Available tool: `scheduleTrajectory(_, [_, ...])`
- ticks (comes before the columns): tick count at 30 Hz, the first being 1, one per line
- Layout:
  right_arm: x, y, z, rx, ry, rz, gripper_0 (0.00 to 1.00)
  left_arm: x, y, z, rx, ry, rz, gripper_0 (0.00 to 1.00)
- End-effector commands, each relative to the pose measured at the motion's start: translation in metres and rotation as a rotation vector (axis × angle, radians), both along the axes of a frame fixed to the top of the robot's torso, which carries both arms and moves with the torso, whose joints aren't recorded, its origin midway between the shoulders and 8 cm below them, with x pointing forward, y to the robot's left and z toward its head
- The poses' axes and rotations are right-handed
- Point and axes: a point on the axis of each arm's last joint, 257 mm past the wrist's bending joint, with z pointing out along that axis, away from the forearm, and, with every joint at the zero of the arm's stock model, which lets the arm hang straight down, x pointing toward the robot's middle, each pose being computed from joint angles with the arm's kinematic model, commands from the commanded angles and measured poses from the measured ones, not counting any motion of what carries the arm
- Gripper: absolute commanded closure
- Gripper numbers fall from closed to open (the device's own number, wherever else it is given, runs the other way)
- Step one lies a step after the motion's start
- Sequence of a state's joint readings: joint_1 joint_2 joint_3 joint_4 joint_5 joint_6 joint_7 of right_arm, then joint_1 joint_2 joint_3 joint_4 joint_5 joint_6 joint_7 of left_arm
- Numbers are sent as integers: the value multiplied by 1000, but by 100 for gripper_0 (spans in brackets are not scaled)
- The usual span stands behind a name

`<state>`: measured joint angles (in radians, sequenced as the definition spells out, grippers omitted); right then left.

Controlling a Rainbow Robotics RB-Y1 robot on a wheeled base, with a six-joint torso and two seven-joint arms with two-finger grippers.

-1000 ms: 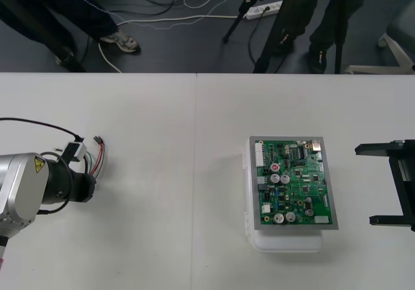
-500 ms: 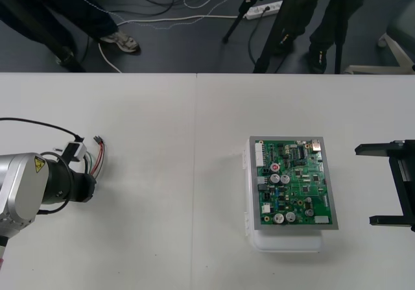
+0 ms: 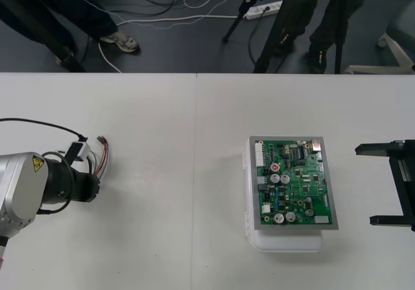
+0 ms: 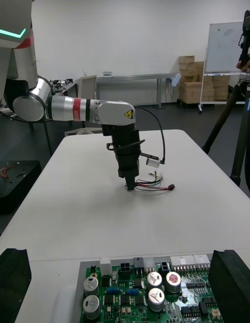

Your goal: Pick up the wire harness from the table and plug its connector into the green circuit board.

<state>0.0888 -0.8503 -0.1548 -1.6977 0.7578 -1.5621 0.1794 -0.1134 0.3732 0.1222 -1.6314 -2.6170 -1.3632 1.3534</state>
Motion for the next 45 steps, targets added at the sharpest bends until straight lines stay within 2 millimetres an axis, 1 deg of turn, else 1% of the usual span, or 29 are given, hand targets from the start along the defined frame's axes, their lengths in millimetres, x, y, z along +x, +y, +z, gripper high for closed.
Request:
scheduleTrajectory(1, [-6,-7,12,-24,-92,13,0,22,-1,26,1,-94,-95,100])
scheduleTrajectory(5, [-6,-7,12,-24,-92,13,0,22,-5,33,-41,-112,-131,100])
scheduleTrajectory(10, [-6,-7,13,-21,-93,15,0,16,-10,41,-85,-126,-175,100])
scheduleTrajectory(16, [-6,-7,14,-19,-94,15,0,4,-11,60,-123,-146,-237,100])
scheduleTrajectory(20, [-6,-7,13,-19,-91,13,0,-9,-15,75,-141,-136,-293,100])
scheduleTrajectory(26, [-6,-7,13,-21,-94,13,0,-20,-22,103,-164,-141,-375,100])
scheduleTrajectory(29, [-6,-8,13,-19,-95,13,0,-25,-28,118,-174,-150,-422,100])
scheduleTrajectory(31, [-6,-7,13,-21,-96,14,0,-29,-34,131,-187,-162,-458,100])
scheduleTrajectory(38, [-6,-8,13,-19,-95,13,0,-42,-48,166,-216,-196,-567,100])
scheduleTrajectory(42, [-6,-7,13,-19,-88,13,0,-53,-58,187,-222,-215,-647,100])
scheduleTrajectory(45, [-6,-7,13,-21,-90,13,0,-65,-69,201,-269,-223,-705,100])
